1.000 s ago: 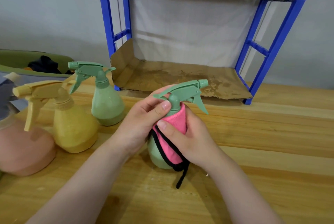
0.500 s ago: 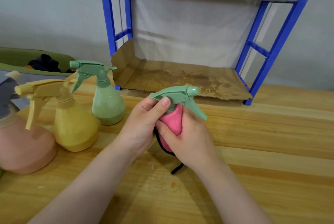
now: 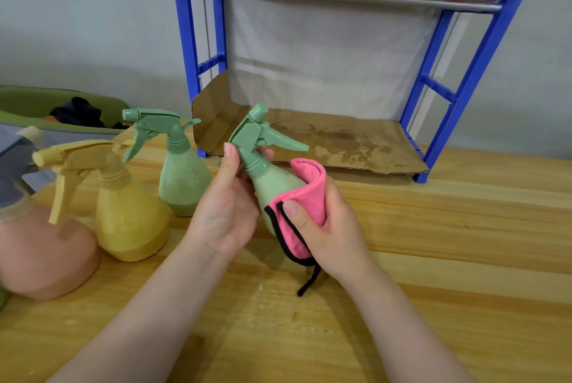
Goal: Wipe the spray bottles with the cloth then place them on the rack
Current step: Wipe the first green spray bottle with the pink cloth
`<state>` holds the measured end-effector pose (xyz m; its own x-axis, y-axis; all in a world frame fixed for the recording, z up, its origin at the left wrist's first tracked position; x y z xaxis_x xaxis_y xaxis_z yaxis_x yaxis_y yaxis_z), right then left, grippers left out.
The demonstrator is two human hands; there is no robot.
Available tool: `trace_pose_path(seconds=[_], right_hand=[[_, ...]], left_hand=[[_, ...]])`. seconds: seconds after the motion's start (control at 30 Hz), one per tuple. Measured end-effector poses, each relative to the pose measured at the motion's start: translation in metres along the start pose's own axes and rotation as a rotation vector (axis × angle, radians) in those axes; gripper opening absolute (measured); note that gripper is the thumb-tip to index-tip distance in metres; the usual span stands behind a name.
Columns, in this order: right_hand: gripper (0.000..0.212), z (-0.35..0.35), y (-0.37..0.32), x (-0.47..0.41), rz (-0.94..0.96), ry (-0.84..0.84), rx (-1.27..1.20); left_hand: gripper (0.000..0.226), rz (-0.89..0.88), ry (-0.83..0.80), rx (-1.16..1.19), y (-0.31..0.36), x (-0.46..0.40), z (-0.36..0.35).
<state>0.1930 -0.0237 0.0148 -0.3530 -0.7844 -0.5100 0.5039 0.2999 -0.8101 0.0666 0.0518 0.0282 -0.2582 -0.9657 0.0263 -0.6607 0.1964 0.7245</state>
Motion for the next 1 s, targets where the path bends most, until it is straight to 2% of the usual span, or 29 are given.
trace_pose_path(seconds=[0.1, 0.23, 0.3, 0.43, 0.6, 0.67, 0.73, 0.83, 1.0], right_hand=[[0.063, 0.002, 0.002, -0.001, -0.029, 0.012, -0.093], [0.088, -0.001, 0.005, 0.0, -0.049, 0.018, -0.208], [0.094, -0.005, 0.005, 0.002, -0.038, 0.004, -0.214], [0.086, -0.007, 0.001, 0.004, -0.005, 0.029, -0.22], [0.037, 0.002, -0.004, -0.002, 0.032, 0.153, -0.215], [0.029, 0.005, -0.004, -0.002, 0.013, 0.145, -0.182], [0.031, 0.008, -0.001, -0.004, -0.02, 0.157, -0.212], [0.041, 0.016, -0.008, -0.007, 0.002, 0.227, -0.299], [0.051, 0.029, -0.014, -0.006, -0.092, 0.374, -0.431]], left_hand=[[0.041, 0.001, 0.056, 0.166, 0.002, -0.003, 0.002], [0.034, 0.044, 0.141, 0.412, 0.006, -0.006, 0.008], [0.036, 0.031, 0.165, 0.448, 0.009, -0.008, 0.01], [0.039, -0.003, 0.165, 0.365, 0.015, -0.008, 0.01], [0.047, -0.115, 0.006, 0.061, 0.009, 0.0, 0.0], [0.05, -0.161, -0.104, -0.045, 0.002, 0.005, -0.006], [0.051, -0.164, -0.168, -0.091, -0.001, 0.01, -0.012], [0.058, -0.152, -0.14, -0.059, 0.002, 0.009, -0.01], [0.038, -0.217, -0.003, -0.079, 0.015, 0.006, -0.002]])
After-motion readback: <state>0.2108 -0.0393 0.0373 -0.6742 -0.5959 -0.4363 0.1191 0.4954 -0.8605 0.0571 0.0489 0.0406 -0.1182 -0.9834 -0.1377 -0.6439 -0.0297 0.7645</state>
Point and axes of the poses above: each hand's wrist, its own x-axis away from the middle knuckle, its own z-axis out of the back of the hand, y = z × x, the point moved 5 cm from there along -x, towards the middle knuckle, and after that the axes turned 11 degrees about y, right-handed, at the moved point
